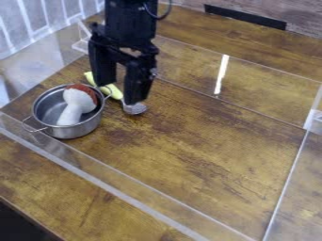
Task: Move the green spoon to the left
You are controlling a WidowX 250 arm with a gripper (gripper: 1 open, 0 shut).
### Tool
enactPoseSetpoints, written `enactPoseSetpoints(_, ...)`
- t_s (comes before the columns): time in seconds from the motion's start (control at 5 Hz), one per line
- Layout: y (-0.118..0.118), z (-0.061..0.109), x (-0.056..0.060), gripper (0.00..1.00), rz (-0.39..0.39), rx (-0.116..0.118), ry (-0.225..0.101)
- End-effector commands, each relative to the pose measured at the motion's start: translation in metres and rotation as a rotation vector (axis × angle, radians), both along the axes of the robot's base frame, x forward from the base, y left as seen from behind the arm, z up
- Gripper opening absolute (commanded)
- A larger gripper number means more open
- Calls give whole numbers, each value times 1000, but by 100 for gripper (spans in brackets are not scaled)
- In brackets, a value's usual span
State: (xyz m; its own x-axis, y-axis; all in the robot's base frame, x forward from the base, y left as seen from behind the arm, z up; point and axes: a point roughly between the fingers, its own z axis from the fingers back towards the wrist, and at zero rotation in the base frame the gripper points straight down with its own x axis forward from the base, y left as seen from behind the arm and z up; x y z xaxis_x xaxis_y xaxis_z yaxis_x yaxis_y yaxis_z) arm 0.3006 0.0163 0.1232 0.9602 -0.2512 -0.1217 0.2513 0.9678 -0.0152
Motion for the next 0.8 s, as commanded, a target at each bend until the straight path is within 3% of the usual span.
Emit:
enactPoseSetpoints(0.0,11,6,13,100,3,7,-62)
enactPoseSetpoints(0.2,17,-4,19,100,26,6,-67)
enactPoseSetpoints(0.6,31,-16,32,100,-24,-5,-65)
